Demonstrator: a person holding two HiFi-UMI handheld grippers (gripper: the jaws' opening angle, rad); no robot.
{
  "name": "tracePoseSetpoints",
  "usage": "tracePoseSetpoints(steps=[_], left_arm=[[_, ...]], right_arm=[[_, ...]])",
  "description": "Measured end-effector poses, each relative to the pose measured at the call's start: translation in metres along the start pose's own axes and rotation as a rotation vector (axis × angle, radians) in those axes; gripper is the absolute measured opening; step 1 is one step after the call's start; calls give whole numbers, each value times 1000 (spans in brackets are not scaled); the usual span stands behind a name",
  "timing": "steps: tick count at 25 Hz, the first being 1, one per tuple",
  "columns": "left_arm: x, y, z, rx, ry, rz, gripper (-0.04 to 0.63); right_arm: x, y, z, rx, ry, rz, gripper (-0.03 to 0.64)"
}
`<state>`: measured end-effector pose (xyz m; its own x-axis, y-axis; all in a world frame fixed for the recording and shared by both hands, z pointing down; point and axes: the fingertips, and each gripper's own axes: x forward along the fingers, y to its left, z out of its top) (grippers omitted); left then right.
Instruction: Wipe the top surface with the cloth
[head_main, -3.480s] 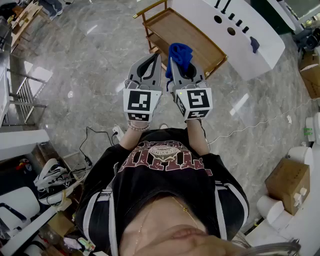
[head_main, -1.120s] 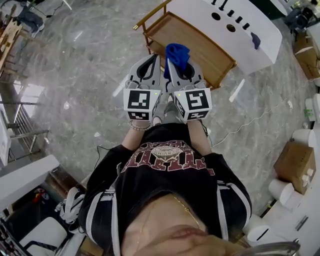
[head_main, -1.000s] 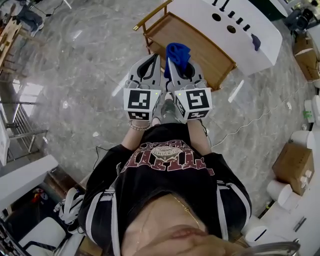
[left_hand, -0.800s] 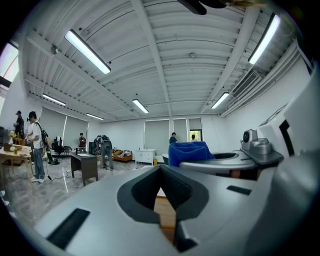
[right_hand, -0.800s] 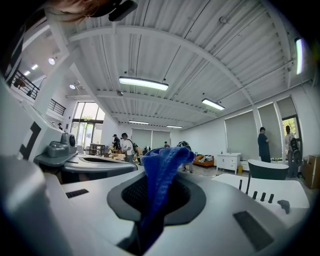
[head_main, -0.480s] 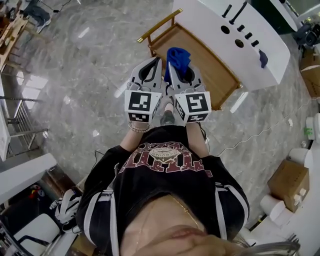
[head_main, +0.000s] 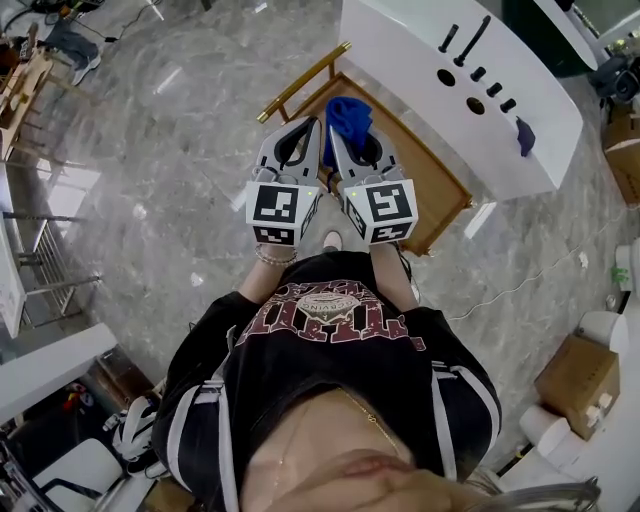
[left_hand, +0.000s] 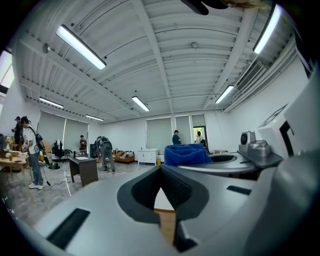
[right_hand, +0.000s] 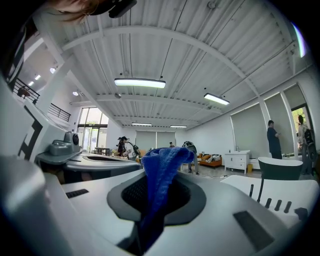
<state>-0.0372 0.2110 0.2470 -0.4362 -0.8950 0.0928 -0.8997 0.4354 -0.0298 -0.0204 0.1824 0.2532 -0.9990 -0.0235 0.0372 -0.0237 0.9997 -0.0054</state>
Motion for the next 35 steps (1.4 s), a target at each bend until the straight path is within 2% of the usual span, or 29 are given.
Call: tracePoseSetpoints(steps=[11,17,28,35], left_arm=[[65,-5,-10,-12,29,23,45],[83,-5,-19,-21,52,-2,46],[148,3,-16,-12,59,-149,46],[195,33,-22,-2,84,-241,46]], right_arm=[[25,-60,-13,12,21,25,55],[29,-75,-22,32,33,-11,55],[62,-123,-23,45,44,-163,55],[110,-147,-29,60,63,-255,55]])
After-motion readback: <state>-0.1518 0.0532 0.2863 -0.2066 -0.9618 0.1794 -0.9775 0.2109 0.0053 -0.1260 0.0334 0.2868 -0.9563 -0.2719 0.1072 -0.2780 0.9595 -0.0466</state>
